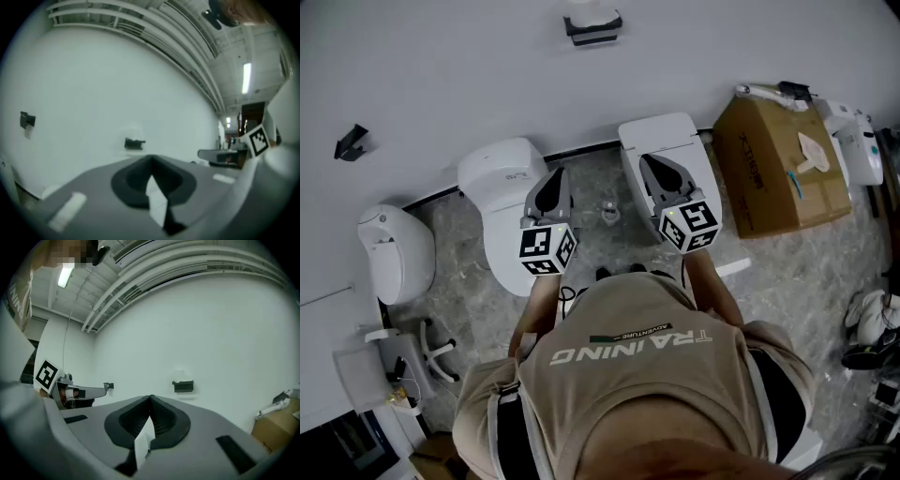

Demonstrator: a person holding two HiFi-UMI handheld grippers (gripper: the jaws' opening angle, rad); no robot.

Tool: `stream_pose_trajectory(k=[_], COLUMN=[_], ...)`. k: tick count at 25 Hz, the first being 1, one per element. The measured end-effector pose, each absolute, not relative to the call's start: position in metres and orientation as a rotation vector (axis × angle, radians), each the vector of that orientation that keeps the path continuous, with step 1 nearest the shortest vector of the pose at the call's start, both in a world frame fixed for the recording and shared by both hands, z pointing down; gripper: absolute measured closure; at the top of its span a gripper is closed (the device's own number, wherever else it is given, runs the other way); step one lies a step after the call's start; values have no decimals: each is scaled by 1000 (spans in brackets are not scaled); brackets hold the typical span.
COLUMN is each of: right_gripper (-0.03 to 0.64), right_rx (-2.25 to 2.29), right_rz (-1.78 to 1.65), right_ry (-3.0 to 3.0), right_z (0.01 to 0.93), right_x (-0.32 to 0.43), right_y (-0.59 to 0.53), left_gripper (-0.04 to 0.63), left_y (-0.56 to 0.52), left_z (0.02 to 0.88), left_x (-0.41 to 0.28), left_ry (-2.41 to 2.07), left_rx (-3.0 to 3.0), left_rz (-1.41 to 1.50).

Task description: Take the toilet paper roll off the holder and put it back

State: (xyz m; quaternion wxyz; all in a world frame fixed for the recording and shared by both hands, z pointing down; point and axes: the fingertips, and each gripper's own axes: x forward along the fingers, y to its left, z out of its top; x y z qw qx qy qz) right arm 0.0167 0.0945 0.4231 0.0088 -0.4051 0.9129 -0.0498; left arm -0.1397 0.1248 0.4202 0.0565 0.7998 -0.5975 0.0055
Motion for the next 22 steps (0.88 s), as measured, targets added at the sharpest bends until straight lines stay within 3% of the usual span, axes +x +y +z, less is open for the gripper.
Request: stream_pose_trajectory(k=[12,22], right_gripper=[606,606], right_rx=[-1265,-1386], right_rz=[-129,-281], right_ry=[2854,2926], right_z=[411,471], right_x=[-6,-3], right_y=[58,62], left_gripper=[591,591], left_y=[87,80], left_z=[410,471], left_x=[-170,-183], left_ry=[-1829,-1737], left_rx=[2414,2307], left_rz=[-23,-5])
